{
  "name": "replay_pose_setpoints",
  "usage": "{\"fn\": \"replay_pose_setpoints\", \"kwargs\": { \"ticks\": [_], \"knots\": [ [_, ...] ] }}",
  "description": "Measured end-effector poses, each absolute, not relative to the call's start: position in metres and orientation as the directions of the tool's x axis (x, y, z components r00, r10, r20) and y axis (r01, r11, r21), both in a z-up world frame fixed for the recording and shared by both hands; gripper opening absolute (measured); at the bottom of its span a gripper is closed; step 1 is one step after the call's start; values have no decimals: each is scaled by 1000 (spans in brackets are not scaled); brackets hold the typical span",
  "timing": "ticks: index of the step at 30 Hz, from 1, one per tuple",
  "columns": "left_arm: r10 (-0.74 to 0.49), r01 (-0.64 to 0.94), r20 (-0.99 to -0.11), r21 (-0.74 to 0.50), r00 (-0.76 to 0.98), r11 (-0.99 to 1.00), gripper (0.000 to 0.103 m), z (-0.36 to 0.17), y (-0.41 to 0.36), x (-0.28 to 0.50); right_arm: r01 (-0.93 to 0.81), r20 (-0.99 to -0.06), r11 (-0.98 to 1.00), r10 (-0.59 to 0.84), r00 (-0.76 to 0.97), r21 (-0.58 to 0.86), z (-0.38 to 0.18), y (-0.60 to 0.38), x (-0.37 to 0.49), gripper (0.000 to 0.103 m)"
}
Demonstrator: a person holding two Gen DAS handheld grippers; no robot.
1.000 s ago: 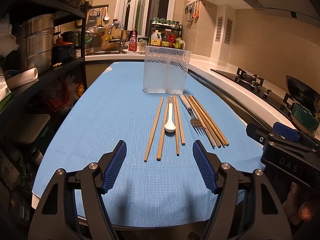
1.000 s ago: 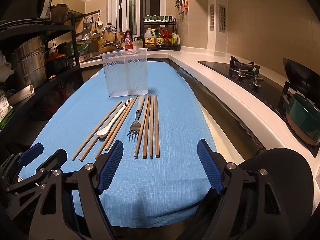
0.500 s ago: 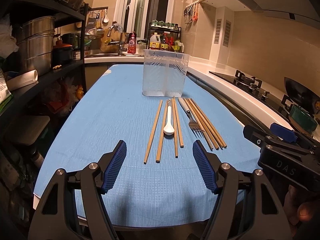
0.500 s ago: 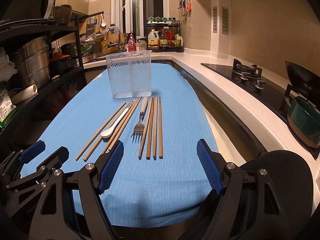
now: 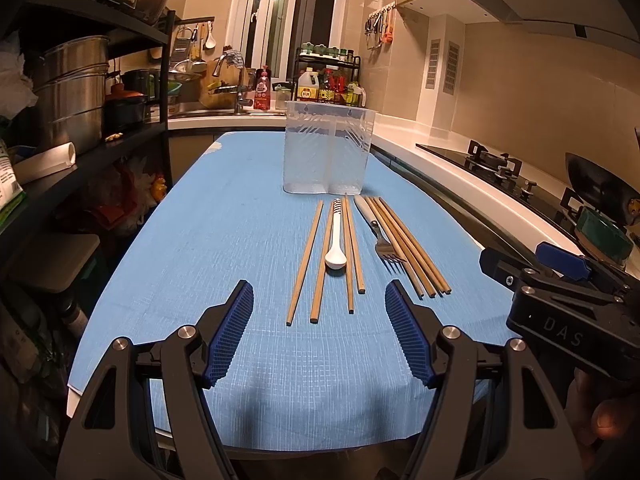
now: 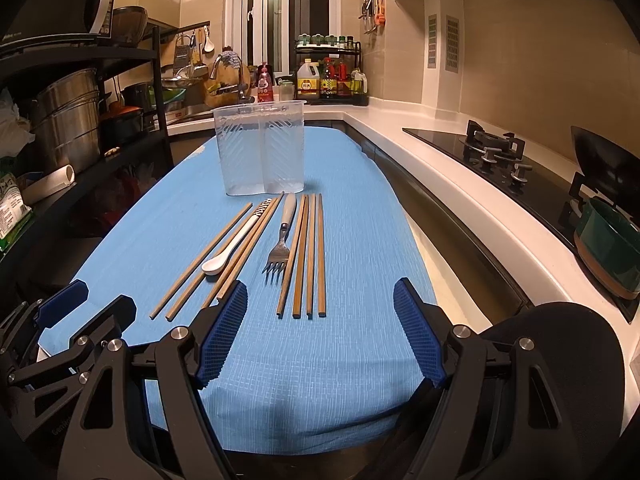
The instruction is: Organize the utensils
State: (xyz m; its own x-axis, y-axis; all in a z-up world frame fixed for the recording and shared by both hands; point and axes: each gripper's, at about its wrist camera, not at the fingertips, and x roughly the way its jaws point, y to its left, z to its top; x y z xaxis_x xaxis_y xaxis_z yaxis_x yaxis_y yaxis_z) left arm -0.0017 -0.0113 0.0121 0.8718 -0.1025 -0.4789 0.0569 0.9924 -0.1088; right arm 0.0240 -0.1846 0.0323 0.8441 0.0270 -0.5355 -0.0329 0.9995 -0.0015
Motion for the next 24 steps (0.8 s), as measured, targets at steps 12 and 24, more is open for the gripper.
{"fn": "replay_pose_setpoints", "kwargs": {
  "ticks": [12, 24],
  "knots": [
    [-103, 56, -477, -112, 873, 992, 66, 12, -10, -2, -35, -535, 999, 24, 845, -11, 33, -184, 24, 75],
    [-104, 56, -476, -114, 873, 992, 64, 12, -10, -3, -37, -535, 999, 22, 844, -17, 33, -183, 24, 75]
  ]
}}
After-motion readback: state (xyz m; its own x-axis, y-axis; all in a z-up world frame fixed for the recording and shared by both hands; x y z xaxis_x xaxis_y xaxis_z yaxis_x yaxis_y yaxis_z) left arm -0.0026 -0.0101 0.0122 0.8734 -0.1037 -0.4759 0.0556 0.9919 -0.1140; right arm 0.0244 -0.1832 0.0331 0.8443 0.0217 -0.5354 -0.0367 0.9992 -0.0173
